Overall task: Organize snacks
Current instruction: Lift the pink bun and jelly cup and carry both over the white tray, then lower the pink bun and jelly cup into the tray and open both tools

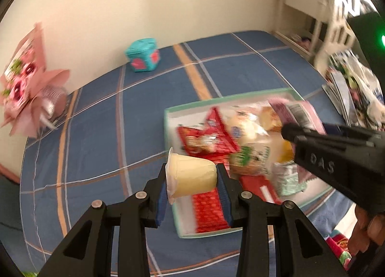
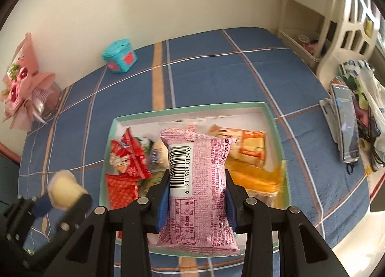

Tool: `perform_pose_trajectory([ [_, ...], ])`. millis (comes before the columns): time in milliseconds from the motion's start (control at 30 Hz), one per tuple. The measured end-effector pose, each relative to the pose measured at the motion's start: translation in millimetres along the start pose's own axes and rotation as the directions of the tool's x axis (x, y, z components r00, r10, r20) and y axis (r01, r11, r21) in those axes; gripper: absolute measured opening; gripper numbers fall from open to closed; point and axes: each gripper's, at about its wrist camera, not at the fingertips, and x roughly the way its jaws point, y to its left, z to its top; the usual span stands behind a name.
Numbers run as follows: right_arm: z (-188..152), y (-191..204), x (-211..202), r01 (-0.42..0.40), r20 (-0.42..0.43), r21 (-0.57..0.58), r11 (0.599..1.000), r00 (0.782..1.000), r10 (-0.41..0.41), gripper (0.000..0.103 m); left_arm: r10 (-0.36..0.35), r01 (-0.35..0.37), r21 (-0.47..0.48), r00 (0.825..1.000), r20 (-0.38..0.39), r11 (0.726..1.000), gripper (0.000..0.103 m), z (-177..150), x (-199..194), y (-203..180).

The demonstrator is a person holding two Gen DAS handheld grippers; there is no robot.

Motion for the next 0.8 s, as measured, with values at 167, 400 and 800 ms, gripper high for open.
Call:
perform_pose_trajectory([
  [167,1.9,-13.9,0.0,0.013,-0.002,0.009,1.0,1.0,-0.013,0.041,-0.019,0.02,0.032,1.0,-0.02,0.999,0.039,-1.1,6.3,-22.7],
  [400,1.8,-16.3,13.9,-0.001,-0.02,0.005,1.0,1.0,0.001,0.041,-0.021,0.024,0.061,0.999,-0.05,0.998,0.039,-2.2,18.7,-40.1],
  [800,1.2,-5.2,29.6,-0.019,-0.04,-0.022,1.0,0.999,0.018,0.041,-0.007,0.011,0.05,0.996,-0.092,0.999,0.039,-6.9,35.4,-39.3],
])
